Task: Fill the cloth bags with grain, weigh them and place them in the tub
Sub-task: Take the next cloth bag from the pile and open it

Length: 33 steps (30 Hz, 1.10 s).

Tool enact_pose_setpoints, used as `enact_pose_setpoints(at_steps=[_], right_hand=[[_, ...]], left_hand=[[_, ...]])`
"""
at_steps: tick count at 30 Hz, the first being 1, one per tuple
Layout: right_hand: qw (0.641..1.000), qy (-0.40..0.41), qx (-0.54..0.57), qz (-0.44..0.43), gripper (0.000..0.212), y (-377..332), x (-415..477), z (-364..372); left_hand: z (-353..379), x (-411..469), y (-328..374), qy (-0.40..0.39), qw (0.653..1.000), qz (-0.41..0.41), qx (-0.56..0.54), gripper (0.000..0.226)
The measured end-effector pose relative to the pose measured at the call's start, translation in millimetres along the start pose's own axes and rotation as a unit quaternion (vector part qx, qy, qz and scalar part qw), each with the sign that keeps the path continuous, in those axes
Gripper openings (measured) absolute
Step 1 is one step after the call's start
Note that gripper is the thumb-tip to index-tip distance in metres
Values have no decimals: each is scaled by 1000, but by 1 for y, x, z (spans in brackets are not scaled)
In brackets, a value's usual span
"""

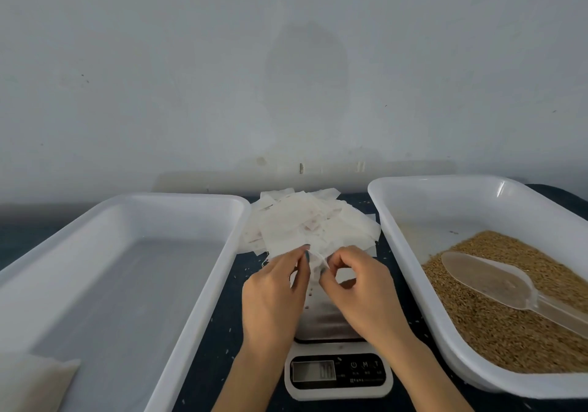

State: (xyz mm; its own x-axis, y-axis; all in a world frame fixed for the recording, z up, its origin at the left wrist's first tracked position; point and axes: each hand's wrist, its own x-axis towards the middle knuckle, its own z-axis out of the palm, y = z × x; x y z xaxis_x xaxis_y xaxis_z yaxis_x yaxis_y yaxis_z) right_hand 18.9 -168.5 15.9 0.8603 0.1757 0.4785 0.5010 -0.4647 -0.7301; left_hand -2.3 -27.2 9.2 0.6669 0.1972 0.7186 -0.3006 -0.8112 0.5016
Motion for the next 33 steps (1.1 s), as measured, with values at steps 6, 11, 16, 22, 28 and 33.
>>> enact_pose_setpoints(at_steps=[6, 11, 16, 22, 28, 33], right_hand=[[998, 34, 30, 39, 25, -4, 10, -7], [998, -26, 44, 46, 24, -11, 9, -11], [999, -12, 2, 39, 20, -16, 5, -17], [998, 5, -46, -31, 18, -18, -8, -20], [986, -50, -136, -78, 30, -22, -14, -11], [983, -124, -134, -13, 27, -23, -15, -9]], left_hand=[[-9, 5, 2, -189, 964, 75, -172, 78], [-8, 3, 7, -203, 969, 113, -88, 83], [-14, 2, -1, -203, 977, 41, -53, 50], [-12, 3, -7, -150, 984, 64, 72, 43], [-10, 4, -4, -130, 984, 86, 87, 36], [-8, 6, -8, -187, 982, 19, -1, 46]])
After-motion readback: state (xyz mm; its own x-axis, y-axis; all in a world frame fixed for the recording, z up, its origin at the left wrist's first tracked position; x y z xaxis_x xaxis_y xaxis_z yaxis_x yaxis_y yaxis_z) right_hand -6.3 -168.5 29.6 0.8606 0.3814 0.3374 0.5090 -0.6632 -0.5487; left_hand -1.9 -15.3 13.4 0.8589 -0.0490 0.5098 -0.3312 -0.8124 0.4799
